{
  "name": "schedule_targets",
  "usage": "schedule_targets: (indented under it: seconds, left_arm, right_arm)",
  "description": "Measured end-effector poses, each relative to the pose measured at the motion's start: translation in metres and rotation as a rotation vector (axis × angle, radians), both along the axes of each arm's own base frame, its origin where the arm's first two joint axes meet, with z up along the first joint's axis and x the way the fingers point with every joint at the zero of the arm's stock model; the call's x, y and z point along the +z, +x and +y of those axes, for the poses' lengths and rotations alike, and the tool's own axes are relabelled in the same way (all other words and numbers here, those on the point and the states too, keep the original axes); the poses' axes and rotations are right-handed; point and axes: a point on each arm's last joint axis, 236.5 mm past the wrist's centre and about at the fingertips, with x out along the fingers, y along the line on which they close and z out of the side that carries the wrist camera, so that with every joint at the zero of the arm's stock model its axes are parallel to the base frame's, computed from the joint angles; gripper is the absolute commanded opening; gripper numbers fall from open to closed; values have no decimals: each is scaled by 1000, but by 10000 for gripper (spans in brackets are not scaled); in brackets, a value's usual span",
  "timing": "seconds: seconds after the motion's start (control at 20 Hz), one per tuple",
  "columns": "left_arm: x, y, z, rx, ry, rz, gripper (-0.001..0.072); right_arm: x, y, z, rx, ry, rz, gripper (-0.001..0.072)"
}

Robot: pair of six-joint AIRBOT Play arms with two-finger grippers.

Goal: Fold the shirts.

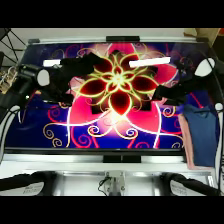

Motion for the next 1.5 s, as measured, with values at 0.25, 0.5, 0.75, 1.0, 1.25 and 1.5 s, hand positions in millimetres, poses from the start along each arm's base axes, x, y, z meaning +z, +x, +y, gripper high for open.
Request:
schedule_targets:
  seconds: [0.25, 0.5, 0.75, 1.0, 1.25, 1.5]
  left_arm:
    - [0, 0, 0, 0, 0, 0, 671]
    - [0, 0, 0, 0, 0, 0, 670]
    - [0, 0, 0, 0, 0, 0, 671]
    - [1, 13, -5, -2, -18, -51, 670]
    - [-2, 38, -18, -8, -64, -134, 667]
    - [-17, 88, -8, 75, -95, -214, 671]
  right_arm:
    - [0, 0, 0, 0, 0, 0, 676]
    - [0, 0, 0, 0, 0, 0, 675]
    - [0, 0, 0, 0, 0, 0, 676]
    - [2, 9, 0, -12, 2, -36, 676]
    - [2, 14, -1, -13, -4, -60, 676]
    - [3, 23, -5, -17, -18, -99, 676]
